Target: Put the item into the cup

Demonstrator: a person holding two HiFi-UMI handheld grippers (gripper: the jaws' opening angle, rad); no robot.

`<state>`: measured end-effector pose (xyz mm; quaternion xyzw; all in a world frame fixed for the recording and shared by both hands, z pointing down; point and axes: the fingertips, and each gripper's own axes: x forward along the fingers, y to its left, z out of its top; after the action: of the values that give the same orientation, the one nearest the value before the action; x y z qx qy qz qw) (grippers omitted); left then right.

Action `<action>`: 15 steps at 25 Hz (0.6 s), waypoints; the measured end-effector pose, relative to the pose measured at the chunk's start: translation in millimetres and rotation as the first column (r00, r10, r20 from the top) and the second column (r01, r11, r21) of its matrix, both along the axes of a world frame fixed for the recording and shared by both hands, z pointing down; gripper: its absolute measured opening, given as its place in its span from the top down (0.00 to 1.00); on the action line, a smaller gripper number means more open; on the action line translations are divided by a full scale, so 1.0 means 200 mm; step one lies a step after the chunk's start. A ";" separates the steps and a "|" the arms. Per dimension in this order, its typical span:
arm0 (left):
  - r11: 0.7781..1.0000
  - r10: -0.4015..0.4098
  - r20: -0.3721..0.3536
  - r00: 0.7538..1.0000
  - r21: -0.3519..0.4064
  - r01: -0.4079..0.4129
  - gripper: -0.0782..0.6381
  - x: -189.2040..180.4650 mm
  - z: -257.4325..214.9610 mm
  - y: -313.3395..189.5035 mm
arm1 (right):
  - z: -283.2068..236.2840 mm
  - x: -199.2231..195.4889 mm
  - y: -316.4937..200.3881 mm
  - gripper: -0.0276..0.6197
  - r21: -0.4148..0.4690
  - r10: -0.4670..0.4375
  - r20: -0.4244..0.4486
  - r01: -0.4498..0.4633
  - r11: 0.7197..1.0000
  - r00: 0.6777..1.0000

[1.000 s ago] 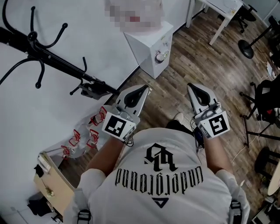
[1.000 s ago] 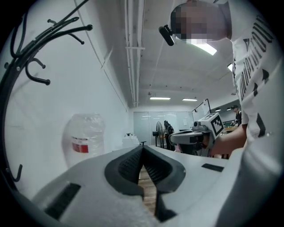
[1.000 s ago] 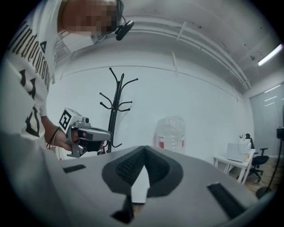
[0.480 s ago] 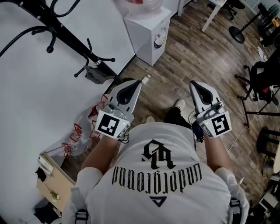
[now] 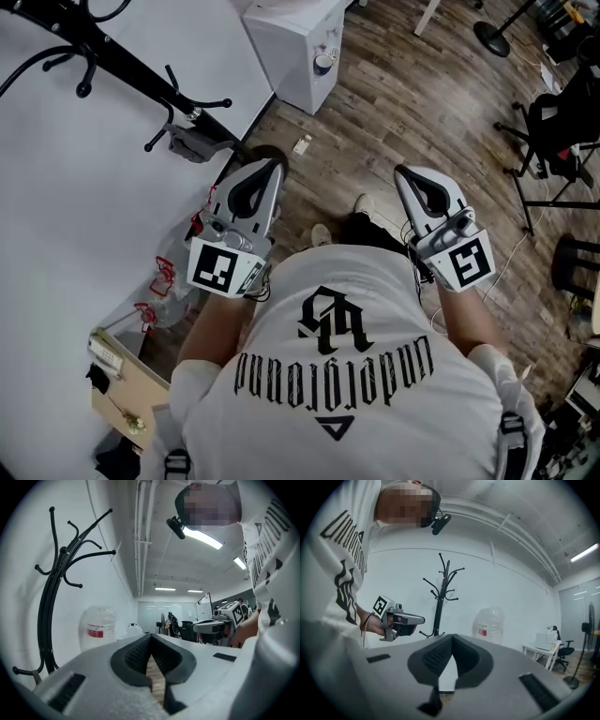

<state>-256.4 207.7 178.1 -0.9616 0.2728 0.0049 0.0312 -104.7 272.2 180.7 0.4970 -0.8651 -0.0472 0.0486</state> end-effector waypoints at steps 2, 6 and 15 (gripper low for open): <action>1.000 0.011 -0.001 1.000 0.002 -0.011 0.88 0.01 -0.01 0.02 | -0.01 0.00 0.01 0.95 0.002 0.004 0.000 -0.004 1.000 1.000; 1.000 0.013 -0.011 1.000 0.003 -0.013 0.88 0.01 -0.01 0.02 | -0.01 0.01 0.01 0.95 0.022 0.007 -0.002 -0.007 1.000 1.000; 1.000 0.017 -0.014 1.000 0.011 -0.016 0.88 0.03 -0.03 -0.01 | -0.01 0.02 -0.03 0.95 0.025 0.006 -0.002 -0.006 1.000 1.000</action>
<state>-251.2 206.1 172.1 -0.9635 0.2650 0.0133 0.0344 -101.0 265.3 179.3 0.5002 -0.8628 -0.0583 0.0433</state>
